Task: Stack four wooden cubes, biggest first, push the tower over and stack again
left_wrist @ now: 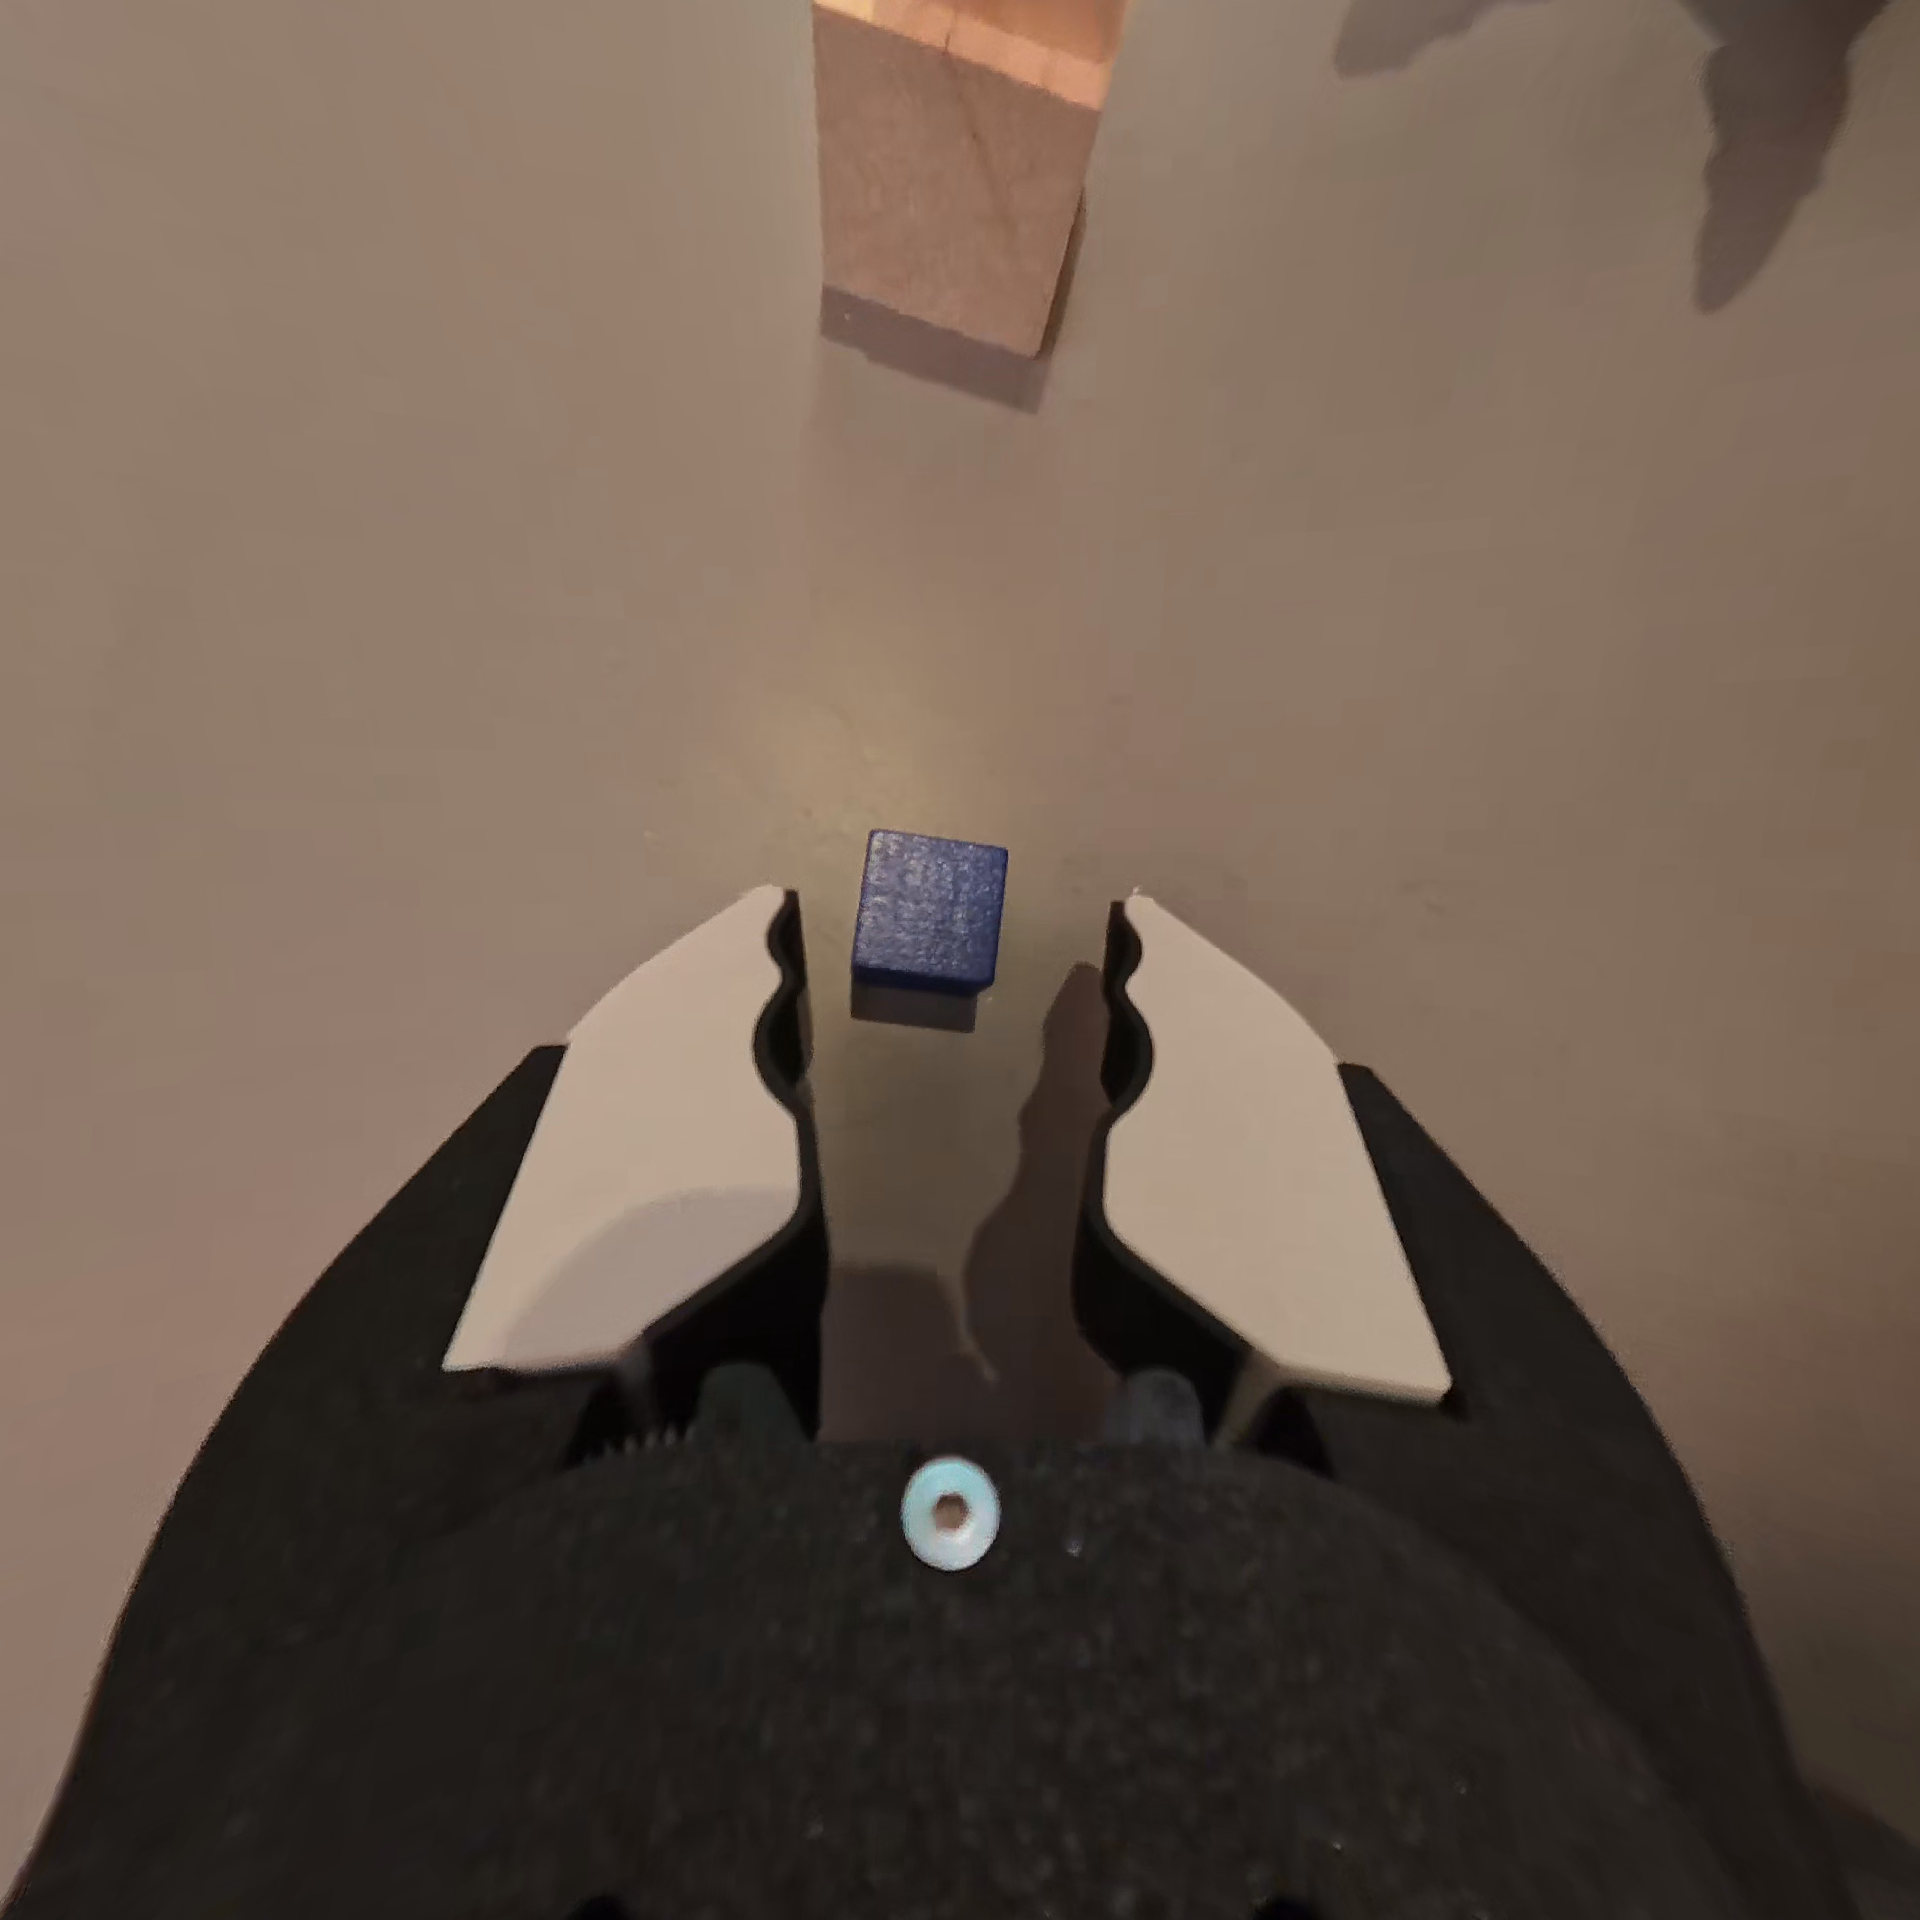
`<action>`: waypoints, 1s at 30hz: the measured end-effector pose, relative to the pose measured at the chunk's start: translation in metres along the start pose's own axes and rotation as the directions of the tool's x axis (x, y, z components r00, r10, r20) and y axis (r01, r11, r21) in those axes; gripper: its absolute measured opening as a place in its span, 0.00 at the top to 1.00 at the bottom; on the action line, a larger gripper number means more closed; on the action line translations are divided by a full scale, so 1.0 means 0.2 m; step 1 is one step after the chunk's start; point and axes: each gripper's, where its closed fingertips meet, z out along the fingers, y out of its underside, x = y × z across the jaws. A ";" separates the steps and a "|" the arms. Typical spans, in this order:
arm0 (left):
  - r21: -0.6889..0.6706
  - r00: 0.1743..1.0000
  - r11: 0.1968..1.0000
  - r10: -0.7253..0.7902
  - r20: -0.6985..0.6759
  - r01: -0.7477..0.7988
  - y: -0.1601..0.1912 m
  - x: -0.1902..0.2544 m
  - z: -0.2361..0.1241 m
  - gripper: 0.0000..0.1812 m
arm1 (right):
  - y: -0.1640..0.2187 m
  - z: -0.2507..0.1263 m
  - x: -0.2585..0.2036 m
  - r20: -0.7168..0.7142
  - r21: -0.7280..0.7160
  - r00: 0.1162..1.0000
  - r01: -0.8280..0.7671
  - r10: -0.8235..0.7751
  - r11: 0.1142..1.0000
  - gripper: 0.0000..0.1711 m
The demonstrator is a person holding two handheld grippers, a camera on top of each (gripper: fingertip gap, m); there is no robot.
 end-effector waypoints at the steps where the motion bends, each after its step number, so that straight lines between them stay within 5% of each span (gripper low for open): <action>1: -0.012 1.000 1.000 0.006 0.007 -0.006 0.01 0.00 0.01 0.70 | 0.00 0.00 0.00 0.001 0.001 1.000 -0.001 0.001 1.000 0.39; 5: -0.036 0.999 0.999 0.007 0.035 -0.006 0.03 -0.03 0.03 0.84 | 0.01 0.00 0.00 0.002 -0.002 1.000 -0.002 0.002 1.000 0.39; 9: -0.053 0.999 0.999 -0.003 0.043 0.006 0.02 -0.04 0.03 0.85 | -0.01 -0.01 0.00 -0.002 0.005 1.000 0.004 -0.004 1.000 0.39; 20: 0.031 0.991 0.990 0.134 0.024 -0.134 -0.82 0.10 -0.07 0.85 | 0.00 -0.01 0.00 0.001 -0.004 1.000 0.003 -0.003 1.000 0.40; 30: -0.025 0.984 0.984 0.176 -0.043 -0.177 -0.93 0.12 0.15 0.85 | -0.02 -0.07 0.02 -0.019 0.019 1.000 -0.001 0.001 1.000 0.40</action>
